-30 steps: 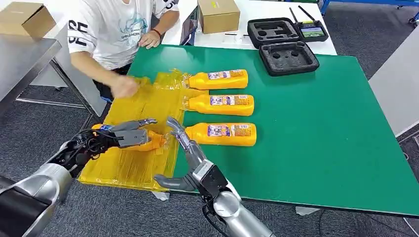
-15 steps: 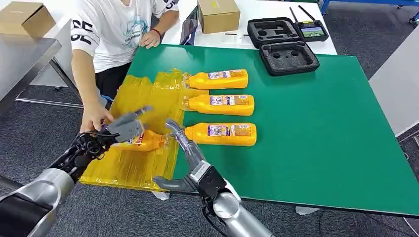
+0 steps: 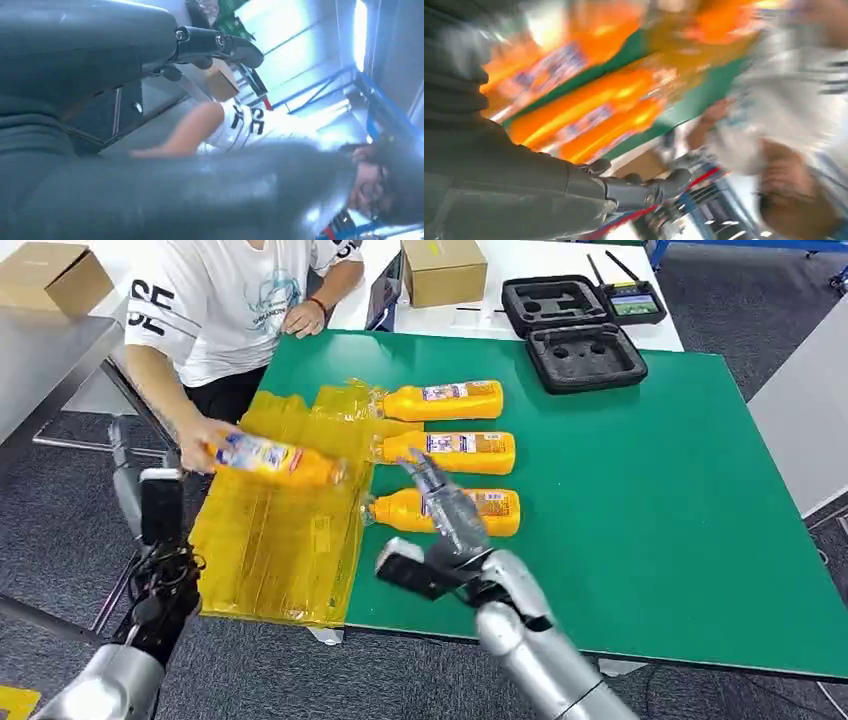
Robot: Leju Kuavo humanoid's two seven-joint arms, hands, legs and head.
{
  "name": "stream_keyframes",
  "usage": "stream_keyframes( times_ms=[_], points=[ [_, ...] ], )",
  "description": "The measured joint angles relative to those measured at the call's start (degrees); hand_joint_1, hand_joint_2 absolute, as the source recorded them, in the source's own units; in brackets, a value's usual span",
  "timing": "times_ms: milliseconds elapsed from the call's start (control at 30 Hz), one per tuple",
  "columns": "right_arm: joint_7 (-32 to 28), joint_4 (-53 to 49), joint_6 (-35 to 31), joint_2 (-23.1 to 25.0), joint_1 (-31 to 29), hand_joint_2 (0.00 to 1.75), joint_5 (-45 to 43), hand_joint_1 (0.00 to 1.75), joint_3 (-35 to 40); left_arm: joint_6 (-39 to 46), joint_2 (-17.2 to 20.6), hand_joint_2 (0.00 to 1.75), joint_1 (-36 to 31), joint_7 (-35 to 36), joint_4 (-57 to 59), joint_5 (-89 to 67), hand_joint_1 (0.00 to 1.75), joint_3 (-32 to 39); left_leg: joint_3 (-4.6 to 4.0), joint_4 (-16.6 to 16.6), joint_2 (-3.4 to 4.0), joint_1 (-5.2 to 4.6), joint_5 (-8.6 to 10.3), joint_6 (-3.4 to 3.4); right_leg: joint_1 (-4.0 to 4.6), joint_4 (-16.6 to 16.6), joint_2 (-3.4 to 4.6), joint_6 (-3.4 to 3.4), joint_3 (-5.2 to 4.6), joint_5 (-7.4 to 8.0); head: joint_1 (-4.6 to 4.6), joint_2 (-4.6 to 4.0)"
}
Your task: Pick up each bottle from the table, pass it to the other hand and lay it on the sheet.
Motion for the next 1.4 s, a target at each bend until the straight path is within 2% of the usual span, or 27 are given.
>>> stream_keyframes(
  times_ms=[200,400,767,1167,1400],
  points=[
    [5.63,6.92,3.37,-4.46,-3.31,1.75,7.3,0.0,-4.55,-1.42,-0.04,1.75,4.33,-0.02,-6.21,1.68,0.0,2.71,-0.01,0.01,-0.03,-0.01,0.0,0.0,-0.01,0.0,-0.01,0.01,0.02,0.01,0.02,0.0],
    [8.18,11.5,6.76,-6.06,-4.48,1.75,10.7,0.0,-6.04,-3.3,-0.17,1.75,5.1,-0.02,-7.07,1.92,0.0,3.34,0.0,0.01,-0.03,0.02,0.0,0.0,0.01,0.0,-0.01,0.01,-0.01,0.01,0.0,0.0],
    [7.07,17.43,7.65,-6.26,-5.89,1.75,10.24,0.0,-6.34,-4.05,-1.16,1.75,4.4,-0.02,-6.87,1.77,0.0,3.01,-0.01,0.01,-0.02,0.0,0.0,0.0,0.0,0.0,0.0,0.01,-0.01,0.01,0.0,0.0],
    [4.23,30.42,9.71,-3.72,-16.82,1.75,7.75,0.0,-5.9,-4.11,-2.16,1.75,3.4,-0.02,-4.93,2.47,0.0,1.09,0.0,0.02,-0.01,0.01,0.02,0.01,0.01,0.01,0.02,0.01,-0.02,0.02,0.02,0.0],
    [3.94,34.58,10.17,-2.43,-19.66,1.75,7.16,0.0,-5.75,-4.26,-2.4,1.75,3.34,-0.02,-4.18,2.97,0.0,0.76,-0.02,0.02,-0.01,0.0,0.01,0.01,0.0,0.01,0.02,0.02,-0.02,0.02,0.0,0.0]
  ],
)
